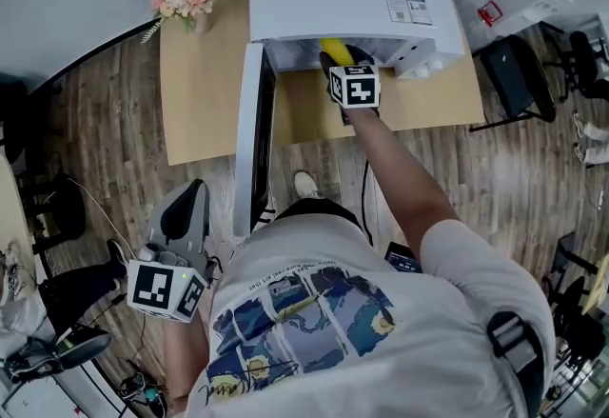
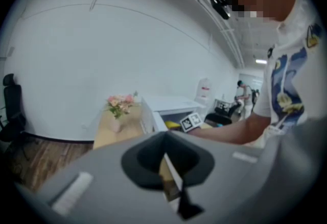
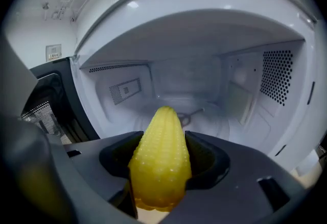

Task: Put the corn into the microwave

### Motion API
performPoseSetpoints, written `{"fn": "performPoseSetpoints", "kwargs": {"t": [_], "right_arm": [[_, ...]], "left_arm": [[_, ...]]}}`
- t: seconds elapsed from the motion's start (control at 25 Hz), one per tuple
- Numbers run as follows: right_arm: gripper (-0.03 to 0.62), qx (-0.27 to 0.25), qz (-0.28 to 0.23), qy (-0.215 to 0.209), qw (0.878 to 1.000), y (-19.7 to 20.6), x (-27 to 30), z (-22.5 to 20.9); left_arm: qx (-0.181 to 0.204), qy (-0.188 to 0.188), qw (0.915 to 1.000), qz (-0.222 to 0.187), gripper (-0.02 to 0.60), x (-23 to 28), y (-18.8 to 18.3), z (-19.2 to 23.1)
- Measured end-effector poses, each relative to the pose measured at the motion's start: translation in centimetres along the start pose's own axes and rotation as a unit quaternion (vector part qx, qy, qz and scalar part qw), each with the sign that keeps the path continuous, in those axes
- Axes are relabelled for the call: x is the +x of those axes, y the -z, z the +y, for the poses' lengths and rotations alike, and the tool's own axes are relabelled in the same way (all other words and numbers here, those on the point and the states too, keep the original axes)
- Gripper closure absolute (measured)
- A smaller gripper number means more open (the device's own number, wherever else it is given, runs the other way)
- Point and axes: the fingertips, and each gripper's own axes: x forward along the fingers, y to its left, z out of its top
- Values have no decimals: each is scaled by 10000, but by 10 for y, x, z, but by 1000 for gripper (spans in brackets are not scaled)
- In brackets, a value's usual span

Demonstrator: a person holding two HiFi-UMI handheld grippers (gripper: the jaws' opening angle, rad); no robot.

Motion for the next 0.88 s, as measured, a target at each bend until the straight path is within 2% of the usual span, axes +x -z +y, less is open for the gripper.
{"fn": "performPoseSetpoints", "kwargs": {"t": [0.4,0.88], "right_arm": [[339,-228,-25,174,9996,-19,46,-10],[338,-778,211,327,9962,-18,67,-14]], "left_arm": [[-152,-414,9989,160,572,-3,7,9],[-227,-506,9978,365,572,7,17,13]]}}
